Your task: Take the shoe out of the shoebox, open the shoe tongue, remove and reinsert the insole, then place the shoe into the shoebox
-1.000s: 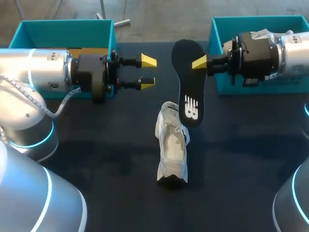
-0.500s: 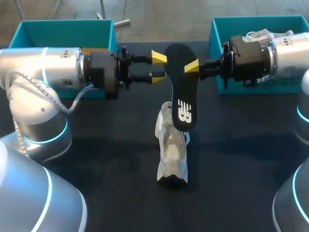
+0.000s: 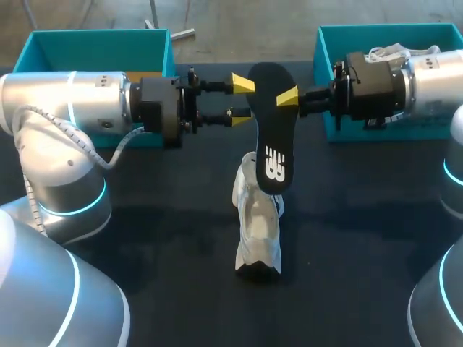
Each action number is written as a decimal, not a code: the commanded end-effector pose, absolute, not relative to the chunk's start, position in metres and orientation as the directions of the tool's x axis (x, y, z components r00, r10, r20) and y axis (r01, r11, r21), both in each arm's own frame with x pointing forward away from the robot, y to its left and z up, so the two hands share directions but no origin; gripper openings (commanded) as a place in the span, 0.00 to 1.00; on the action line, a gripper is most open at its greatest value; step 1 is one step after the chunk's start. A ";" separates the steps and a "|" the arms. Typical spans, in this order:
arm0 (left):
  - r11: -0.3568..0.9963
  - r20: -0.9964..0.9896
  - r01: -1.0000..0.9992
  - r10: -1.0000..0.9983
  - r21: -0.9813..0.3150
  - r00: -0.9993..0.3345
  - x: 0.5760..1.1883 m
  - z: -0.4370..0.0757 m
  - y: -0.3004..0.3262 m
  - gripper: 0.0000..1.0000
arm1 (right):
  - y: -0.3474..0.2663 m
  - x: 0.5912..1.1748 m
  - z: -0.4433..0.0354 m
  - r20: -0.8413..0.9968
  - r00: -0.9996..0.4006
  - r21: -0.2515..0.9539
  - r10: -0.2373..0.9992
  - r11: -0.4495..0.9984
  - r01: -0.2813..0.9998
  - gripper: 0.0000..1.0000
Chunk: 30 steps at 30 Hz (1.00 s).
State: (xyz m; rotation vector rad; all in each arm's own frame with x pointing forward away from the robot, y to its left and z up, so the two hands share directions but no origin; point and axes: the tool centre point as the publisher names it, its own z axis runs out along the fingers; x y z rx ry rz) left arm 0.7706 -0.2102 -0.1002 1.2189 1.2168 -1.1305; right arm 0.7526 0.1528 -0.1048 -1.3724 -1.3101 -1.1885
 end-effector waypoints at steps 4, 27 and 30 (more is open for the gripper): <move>0.047 -0.999 0.998 0.014 0.045 0.044 0.775 -0.103 -0.222 0.32 | 0.160 0.752 -0.105 0.987 -0.017 0.028 0.158 -0.068 0.997 0.00; 0.042 -1.000 0.999 0.009 0.020 0.019 0.769 -0.114 -0.229 0.00 | 0.163 0.754 -0.109 0.987 -0.016 0.027 0.158 -0.071 0.997 0.00; 0.036 -1.000 0.999 0.008 0.017 0.017 0.768 -0.114 -0.229 0.00 | 0.164 0.755 -0.111 0.987 -0.009 0.021 0.157 -0.072 0.997 0.00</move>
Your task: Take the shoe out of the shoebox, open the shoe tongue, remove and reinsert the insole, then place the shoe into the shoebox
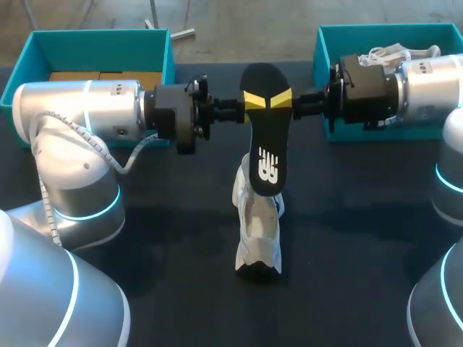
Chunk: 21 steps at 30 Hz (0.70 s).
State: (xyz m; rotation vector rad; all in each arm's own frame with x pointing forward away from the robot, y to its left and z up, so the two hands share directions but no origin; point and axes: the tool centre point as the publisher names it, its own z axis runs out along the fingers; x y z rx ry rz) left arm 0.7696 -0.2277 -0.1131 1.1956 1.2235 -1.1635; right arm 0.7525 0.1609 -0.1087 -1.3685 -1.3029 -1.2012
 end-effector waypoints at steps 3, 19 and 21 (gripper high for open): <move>0.019 -1.000 1.000 -0.004 0.003 0.003 0.765 -0.115 -0.230 0.00 | 0.161 0.756 -0.113 0.984 -0.007 0.021 0.178 -0.077 0.997 0.83; -0.049 -0.990 0.989 -0.013 -0.142 -0.143 0.740 -0.127 -0.227 0.00 | 0.110 0.763 -0.126 0.954 -0.180 0.209 0.241 -0.098 0.973 1.00; -0.051 -0.987 0.986 -0.013 -0.157 -0.158 0.737 -0.128 -0.227 0.00 | 0.106 0.763 -0.128 0.947 -0.206 0.235 0.246 -0.092 0.968 1.00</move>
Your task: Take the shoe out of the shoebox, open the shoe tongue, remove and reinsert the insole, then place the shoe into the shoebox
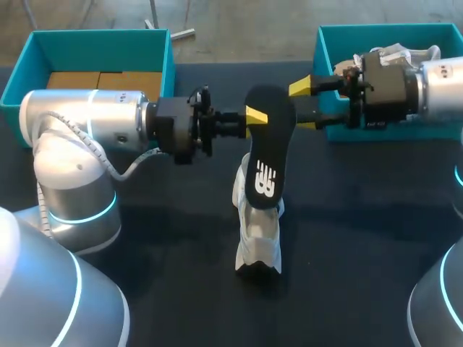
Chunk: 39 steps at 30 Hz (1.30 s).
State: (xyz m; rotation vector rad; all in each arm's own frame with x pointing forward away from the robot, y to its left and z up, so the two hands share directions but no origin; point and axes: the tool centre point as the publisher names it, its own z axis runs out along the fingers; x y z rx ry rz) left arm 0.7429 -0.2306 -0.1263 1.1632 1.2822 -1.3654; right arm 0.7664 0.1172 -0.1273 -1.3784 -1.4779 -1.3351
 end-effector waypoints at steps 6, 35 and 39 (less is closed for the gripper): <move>-0.067 -0.974 0.973 -0.017 -0.222 -0.224 0.729 -0.134 -0.226 0.00 | 0.094 0.766 -0.133 0.900 -0.321 0.345 0.296 -0.030 0.938 1.00; -0.131 -0.946 0.939 -0.020 -0.319 -0.324 0.704 -0.126 -0.229 0.00 | 0.080 0.759 -0.133 0.696 -0.591 0.601 0.408 0.121 0.790 1.00; -0.140 -0.937 0.929 -0.032 -0.341 -0.349 0.698 -0.120 -0.225 0.00 | 0.069 0.755 -0.133 0.641 -0.652 0.645 0.404 0.177 0.744 1.00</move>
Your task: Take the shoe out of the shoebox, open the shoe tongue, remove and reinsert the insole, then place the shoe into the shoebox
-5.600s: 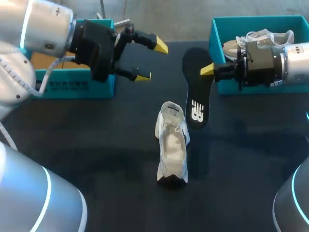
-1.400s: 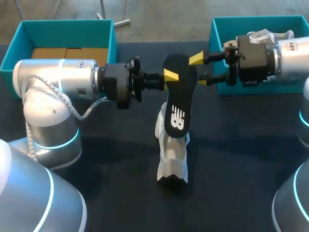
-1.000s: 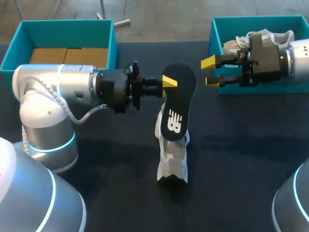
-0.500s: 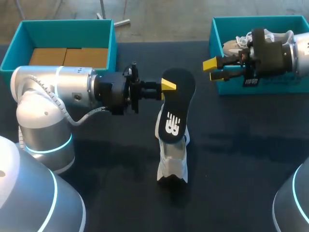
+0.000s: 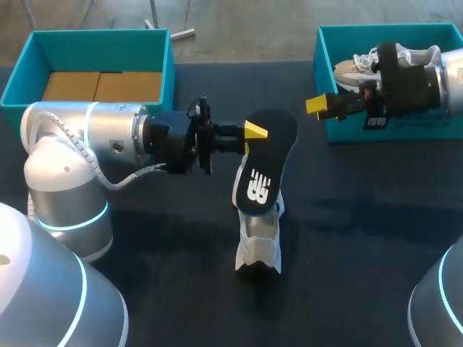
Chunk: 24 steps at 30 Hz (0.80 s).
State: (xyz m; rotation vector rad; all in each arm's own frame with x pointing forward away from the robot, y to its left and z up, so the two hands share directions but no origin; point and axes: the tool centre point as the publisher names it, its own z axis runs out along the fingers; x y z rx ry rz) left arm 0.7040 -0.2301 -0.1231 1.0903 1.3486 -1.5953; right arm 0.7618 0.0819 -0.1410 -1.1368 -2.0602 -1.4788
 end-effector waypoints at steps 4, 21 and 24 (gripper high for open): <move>-0.128 -0.926 0.920 -0.027 -0.371 -0.377 0.696 -0.120 -0.217 0.00 | 0.058 0.753 -0.136 0.585 -0.706 0.686 0.399 0.222 0.693 1.00; -0.215 -0.822 0.814 -0.075 -0.540 -0.565 0.664 -0.112 -0.219 0.00 | 0.050 0.729 -0.149 0.307 -0.900 0.765 0.310 0.482 0.427 1.00; -0.223 -0.806 0.798 -0.075 -0.560 -0.587 0.660 -0.111 -0.219 0.00 | 0.053 0.725 -0.154 0.249 -0.913 0.748 0.324 0.534 0.394 1.00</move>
